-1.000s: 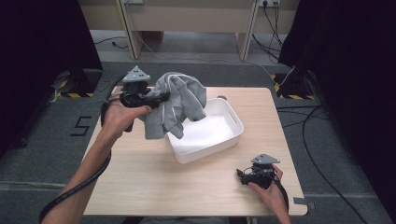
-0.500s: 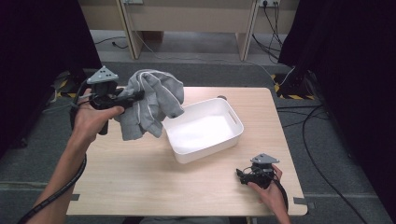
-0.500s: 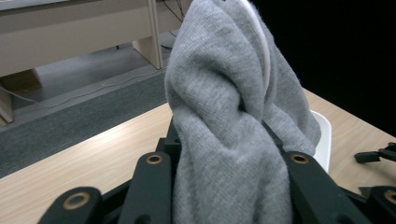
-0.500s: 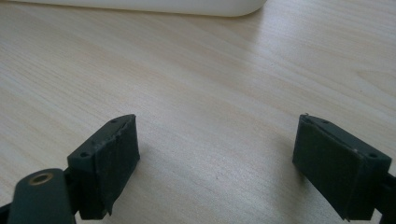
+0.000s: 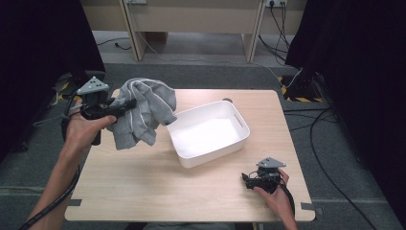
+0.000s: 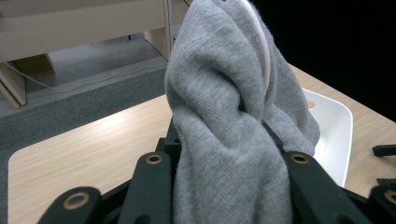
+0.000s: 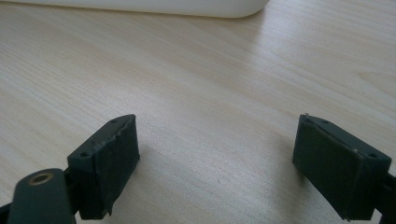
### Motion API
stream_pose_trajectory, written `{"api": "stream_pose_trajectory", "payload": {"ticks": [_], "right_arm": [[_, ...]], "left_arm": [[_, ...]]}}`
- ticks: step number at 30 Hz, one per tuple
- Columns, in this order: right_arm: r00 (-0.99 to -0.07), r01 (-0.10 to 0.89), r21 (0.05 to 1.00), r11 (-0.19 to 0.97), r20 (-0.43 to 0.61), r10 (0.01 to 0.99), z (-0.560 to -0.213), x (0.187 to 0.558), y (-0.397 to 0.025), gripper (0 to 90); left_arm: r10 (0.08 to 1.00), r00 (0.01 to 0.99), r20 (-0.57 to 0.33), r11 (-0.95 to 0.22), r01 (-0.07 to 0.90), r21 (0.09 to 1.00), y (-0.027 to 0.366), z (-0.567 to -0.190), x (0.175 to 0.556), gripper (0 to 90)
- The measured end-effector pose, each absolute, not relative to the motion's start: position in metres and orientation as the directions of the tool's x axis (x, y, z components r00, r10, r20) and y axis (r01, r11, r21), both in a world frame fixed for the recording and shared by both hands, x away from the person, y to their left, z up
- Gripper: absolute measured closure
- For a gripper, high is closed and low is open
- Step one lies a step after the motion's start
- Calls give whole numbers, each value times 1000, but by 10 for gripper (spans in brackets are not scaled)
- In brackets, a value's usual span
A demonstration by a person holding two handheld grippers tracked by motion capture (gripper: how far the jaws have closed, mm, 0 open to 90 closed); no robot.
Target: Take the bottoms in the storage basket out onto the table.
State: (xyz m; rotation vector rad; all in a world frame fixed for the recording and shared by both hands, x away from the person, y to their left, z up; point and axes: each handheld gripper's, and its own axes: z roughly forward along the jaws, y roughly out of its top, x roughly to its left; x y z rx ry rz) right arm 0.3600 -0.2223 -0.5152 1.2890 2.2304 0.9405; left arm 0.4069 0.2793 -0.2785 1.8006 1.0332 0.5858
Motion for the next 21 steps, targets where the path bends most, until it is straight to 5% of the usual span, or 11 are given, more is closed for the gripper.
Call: {"api": "stream_pose_trajectory", "payload": {"ticks": [21], "right_arm": [[-499, 601, 717, 352, -7, 867, -515, 360, -221, 151]], "left_arm": [[908, 418, -36, -180, 466, 866, 304, -363, 399, 651]]}}
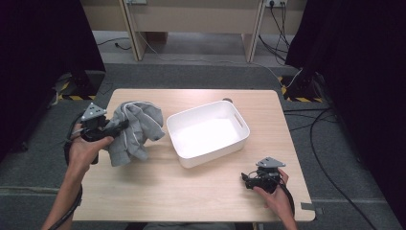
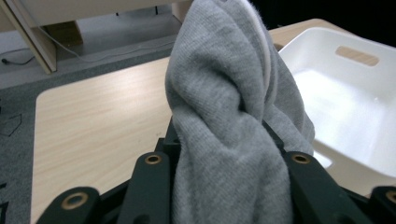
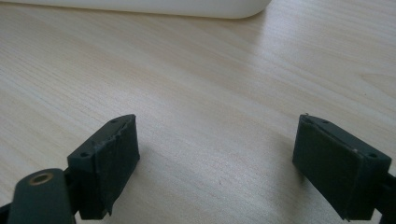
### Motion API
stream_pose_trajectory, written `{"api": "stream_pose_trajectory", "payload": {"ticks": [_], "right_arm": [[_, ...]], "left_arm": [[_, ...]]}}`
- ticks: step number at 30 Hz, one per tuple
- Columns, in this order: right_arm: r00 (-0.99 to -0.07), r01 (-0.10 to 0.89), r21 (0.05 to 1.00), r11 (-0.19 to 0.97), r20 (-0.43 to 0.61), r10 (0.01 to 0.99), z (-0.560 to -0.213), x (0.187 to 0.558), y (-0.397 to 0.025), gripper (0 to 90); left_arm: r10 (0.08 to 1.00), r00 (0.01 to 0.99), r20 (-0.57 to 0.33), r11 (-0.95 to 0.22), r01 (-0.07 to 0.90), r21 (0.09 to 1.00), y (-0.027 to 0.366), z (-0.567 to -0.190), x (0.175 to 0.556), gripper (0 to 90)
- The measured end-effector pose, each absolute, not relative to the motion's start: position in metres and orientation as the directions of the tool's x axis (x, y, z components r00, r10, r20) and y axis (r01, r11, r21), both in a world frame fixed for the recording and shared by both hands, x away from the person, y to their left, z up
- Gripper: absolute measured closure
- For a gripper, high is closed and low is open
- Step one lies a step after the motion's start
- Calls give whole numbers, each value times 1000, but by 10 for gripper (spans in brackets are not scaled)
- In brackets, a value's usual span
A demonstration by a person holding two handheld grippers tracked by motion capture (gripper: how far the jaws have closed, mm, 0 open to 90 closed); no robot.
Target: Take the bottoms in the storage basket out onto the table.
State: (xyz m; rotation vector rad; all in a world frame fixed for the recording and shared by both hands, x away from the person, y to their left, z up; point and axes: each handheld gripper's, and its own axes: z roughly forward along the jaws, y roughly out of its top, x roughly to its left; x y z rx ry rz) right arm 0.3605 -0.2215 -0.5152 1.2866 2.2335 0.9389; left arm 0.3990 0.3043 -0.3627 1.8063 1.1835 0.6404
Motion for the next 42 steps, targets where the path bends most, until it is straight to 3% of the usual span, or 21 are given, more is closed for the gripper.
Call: {"api": "stream_pose_trajectory", "payload": {"ticks": [24, 32, 42], "right_arm": [[-503, 596, 720, 356, -11, 864, -515, 361, -220, 152], [-504, 597, 719, 355, -8, 864, -515, 362, -219, 152], [-504, 599, 719, 353, -4, 864, -515, 361, -218, 152]], "left_arm": [[924, 364, -119, -135, 599, 790, 305, -471, 394, 639], [938, 336, -88, -142, 604, 784, 309, -485, 391, 624], [942, 314, -120, -110, 625, 773, 312, -499, 392, 595]]}}
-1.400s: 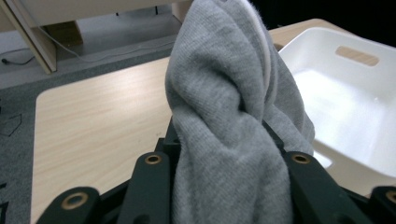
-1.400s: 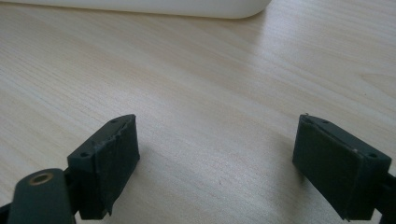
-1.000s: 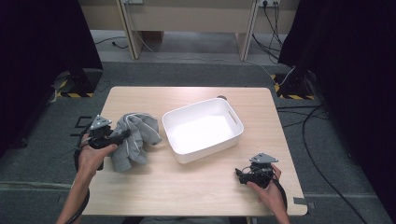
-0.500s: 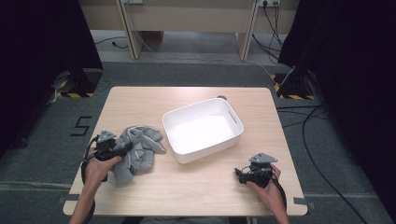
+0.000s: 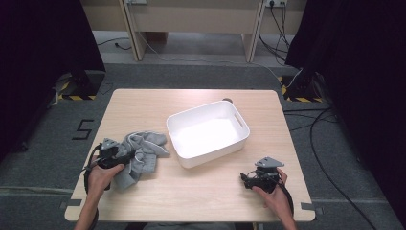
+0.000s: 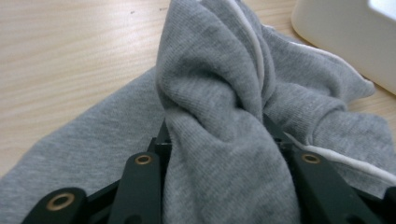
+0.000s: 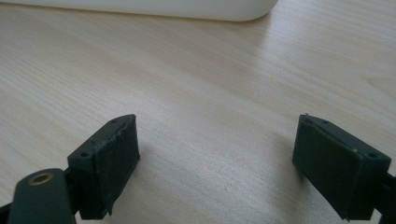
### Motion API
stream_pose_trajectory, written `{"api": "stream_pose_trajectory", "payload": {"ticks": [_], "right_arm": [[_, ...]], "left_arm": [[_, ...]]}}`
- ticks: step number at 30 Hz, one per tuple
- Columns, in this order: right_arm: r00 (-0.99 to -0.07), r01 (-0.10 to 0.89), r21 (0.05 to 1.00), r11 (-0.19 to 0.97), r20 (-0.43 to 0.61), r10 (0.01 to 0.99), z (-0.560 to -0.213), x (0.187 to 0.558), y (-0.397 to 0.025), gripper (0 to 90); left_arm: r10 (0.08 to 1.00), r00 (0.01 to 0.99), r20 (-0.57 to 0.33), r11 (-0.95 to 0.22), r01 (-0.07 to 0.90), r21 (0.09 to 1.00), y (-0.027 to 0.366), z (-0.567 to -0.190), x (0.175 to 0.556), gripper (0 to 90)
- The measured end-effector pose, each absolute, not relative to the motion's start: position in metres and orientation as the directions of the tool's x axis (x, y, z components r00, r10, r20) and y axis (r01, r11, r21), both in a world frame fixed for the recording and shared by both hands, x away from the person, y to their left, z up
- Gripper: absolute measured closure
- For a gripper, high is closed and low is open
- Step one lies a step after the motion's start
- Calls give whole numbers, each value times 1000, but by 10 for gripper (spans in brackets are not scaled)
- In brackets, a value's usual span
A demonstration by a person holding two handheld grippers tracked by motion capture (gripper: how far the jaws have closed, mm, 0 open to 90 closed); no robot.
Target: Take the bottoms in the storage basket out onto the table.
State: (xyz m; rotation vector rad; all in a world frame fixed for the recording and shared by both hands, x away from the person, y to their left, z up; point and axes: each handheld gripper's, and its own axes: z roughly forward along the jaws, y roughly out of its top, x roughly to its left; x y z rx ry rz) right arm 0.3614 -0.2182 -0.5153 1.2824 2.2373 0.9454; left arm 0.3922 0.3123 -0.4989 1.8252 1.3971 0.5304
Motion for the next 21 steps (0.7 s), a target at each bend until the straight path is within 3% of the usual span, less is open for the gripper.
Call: {"api": "stream_pose_trajectory", "payload": {"ticks": [6, 13, 18, 21], "right_arm": [[-505, 597, 720, 353, -4, 863, -515, 361, -218, 153], [-505, 598, 719, 354, -4, 863, -515, 361, -218, 153], [-506, 598, 719, 354, -4, 863, -515, 362, -218, 152], [-506, 598, 719, 354, -4, 862, -515, 362, -218, 152]], "left_arm": [[941, 306, -142, -88, 629, 772, 314, -503, 393, 588], [931, 284, -229, -9, 645, 764, 320, -506, 394, 540], [919, 260, -298, 51, 669, 742, 323, -503, 395, 402], [923, 250, -292, 54, 668, 742, 325, -499, 395, 304]]}}
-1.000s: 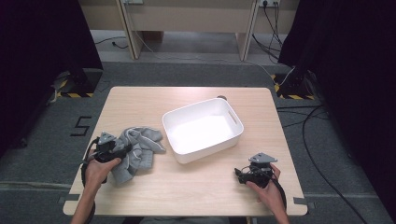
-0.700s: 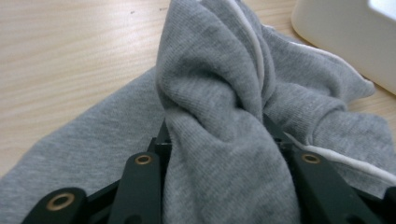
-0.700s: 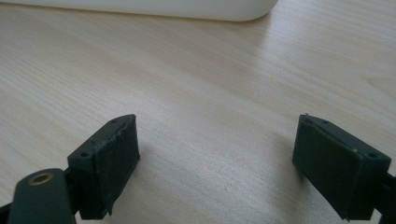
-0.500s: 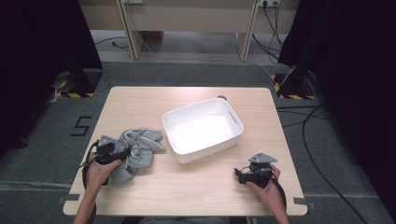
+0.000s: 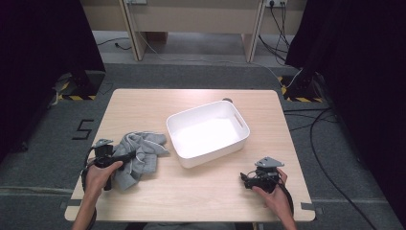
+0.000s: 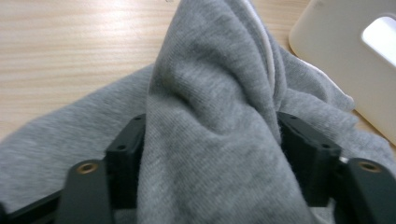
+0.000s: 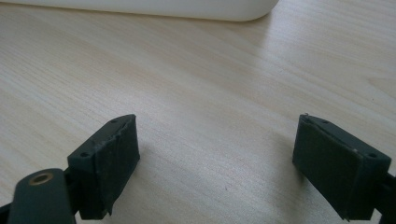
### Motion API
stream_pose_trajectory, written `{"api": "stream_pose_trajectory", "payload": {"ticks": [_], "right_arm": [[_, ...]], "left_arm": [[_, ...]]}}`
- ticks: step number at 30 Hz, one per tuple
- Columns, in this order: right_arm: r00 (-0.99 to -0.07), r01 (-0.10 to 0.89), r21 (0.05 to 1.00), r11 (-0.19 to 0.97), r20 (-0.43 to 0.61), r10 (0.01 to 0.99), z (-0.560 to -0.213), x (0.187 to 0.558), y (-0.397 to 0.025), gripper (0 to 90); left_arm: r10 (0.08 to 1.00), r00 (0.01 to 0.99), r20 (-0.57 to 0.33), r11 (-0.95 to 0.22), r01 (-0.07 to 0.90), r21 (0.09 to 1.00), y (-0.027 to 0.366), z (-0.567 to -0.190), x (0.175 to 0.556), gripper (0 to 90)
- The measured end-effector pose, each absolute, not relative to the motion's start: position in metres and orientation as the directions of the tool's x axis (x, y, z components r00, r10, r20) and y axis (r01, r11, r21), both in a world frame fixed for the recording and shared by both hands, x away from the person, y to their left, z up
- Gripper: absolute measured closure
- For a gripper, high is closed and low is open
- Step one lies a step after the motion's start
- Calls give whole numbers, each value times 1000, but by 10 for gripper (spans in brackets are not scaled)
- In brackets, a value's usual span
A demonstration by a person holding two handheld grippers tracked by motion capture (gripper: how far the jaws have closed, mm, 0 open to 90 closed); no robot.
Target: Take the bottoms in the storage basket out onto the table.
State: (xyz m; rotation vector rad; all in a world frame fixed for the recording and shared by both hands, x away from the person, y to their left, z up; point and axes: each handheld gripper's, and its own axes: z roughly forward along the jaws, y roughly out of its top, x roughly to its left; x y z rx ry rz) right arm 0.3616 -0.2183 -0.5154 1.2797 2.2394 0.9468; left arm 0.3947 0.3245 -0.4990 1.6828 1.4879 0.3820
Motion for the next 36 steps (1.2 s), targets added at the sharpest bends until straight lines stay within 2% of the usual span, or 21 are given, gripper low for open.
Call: {"api": "stream_pose_trajectory", "payload": {"ticks": [3, 9, 23, 36], "right_arm": [[-506, 598, 719, 354, -4, 862, -515, 362, -218, 152], [-506, 598, 719, 354, -4, 863, -515, 362, -218, 152], [-506, 599, 718, 353, -2, 863, -515, 362, -218, 151], [-506, 599, 718, 353, -2, 862, -515, 362, -218, 151]], "left_arm": [[930, 246, -272, 45, 658, 752, 326, -494, 393, 245], [936, 244, -252, 55, 606, 794, 326, -473, 385, 205], [917, 339, -209, -7, 538, 843, 296, -439, 363, 203], [894, 393, -214, -37, 541, 840, 276, -441, 353, 203]]}}
